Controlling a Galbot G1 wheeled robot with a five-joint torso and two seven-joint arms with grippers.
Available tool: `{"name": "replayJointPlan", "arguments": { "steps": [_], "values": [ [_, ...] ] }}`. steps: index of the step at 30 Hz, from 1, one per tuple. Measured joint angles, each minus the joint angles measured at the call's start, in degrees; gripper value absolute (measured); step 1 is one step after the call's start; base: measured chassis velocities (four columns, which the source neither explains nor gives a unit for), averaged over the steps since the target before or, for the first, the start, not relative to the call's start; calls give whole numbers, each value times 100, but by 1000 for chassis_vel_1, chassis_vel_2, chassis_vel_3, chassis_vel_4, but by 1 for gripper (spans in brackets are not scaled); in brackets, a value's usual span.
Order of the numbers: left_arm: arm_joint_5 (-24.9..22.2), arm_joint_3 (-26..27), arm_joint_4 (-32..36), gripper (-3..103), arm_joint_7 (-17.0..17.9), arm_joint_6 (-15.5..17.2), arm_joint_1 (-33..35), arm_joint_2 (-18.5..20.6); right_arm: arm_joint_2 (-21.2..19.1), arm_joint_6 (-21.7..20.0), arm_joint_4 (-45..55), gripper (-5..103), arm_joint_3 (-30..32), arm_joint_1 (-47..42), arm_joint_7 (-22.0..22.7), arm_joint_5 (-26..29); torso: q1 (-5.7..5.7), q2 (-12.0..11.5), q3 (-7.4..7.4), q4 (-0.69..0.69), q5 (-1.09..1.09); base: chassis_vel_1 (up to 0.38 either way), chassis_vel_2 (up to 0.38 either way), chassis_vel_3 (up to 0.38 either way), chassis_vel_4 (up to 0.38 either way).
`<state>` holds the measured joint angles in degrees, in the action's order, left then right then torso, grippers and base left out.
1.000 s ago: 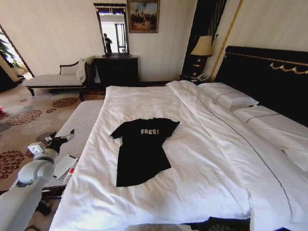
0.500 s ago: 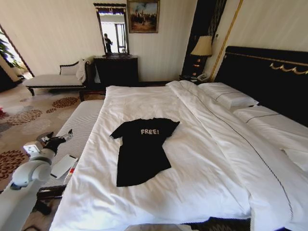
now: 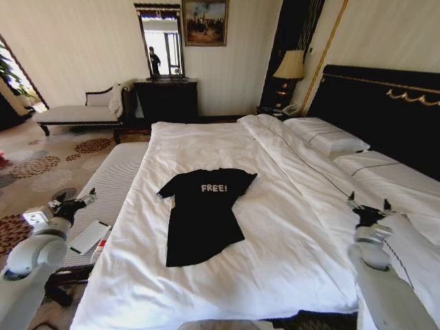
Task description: Fold the clothes on the bed.
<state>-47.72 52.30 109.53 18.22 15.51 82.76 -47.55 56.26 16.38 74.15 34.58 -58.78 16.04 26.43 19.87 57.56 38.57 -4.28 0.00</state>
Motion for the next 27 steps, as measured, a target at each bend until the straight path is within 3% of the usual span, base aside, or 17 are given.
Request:
{"name": "replayJointPlan", "arguments": {
  "steps": [4,6,9,11,12,14,17,18,20,21,22,23,25,26,27],
  "values": [
    [37,-281,-96,100,39,53,-232,-416,122,-176,-359,100,-1206,870,205,268,1,0,0,-7,-4,0,0,0,0],
    [51,-293,-97,100,39,64,-244,-445,127,-197,-371,100,-1309,944,224,312,1,-1,0,-6,-3,0,0,0,0],
    [160,-260,-13,100,2,104,-251,-584,145,-349,-446,100,-2065,1599,309,707,1,0,-1,-1,-5,0,0,0,0],
    [160,-240,13,100,-11,104,-234,-585,145,-367,-442,100,-2123,1654,311,760,1,0,-1,-1,-5,0,0,0,0],
    [155,-183,82,100,-31,94,-181,-585,136,-436,-392,100,-2263,1770,313,928,1,0,0,-2,-1,0,0,0,0],
    [-131,-46,398,100,7,103,44,-581,38,-732,88,100,-2496,1909,384,1779,1,0,0,-1,-2,0,0,0,0],
    [-491,10,667,100,133,253,194,-597,-96,-1021,527,100,-2526,1841,511,2304,1,0,-1,2,0,0,0,0,0],
    [-937,-16,935,100,389,624,270,-576,-342,-1460,1145,100,-2436,1547,702,2867,-1,0,-1,3,0,0,0,0,0],
    [-1590,-87,1191,100,971,1585,250,-422,-788,-2139,2020,100,-2151,961,1083,3605,-2,1,-2,-8,-3,0,0,0,0],
    [-1590,-87,1191,100,971,1585,250,-422,-788,-2139,2020,100,-2151,961,1083,3605,-2,1,-2,-8,-3,0,0,0,0],
    [-1882,-83,1269,100,1200,1897,245,-365,-930,-2347,2251,100,-2098,793,1226,3859,-2,1,-2,-15,-3,0,0,0,0],
    [-2428,-34,1421,100,1558,2316,229,-292,-1209,-2818,2712,100,-2001,492,1494,4635,-3,2,-2,-18,-1,0,0,0,0],
    [-2794,97,1554,100,1791,2587,180,-278,-1362,-3288,3204,100,-1783,230,1904,5873,-3,2,-3,-9,2,0,0,0,0],
    [-2794,97,1554,100,1791,2587,180,-278,-1362,-3288,3204,100,-1783,230,1904,5873,-3,2,-3,-9,2,0,0,0,0],
    [-2846,159,1627,100,1801,2647,185,-321,-1309,-3372,3397,100,-1668,159,2159,6425,-3,2,-3,-3,1,0,0,0,0]
  ]
}}
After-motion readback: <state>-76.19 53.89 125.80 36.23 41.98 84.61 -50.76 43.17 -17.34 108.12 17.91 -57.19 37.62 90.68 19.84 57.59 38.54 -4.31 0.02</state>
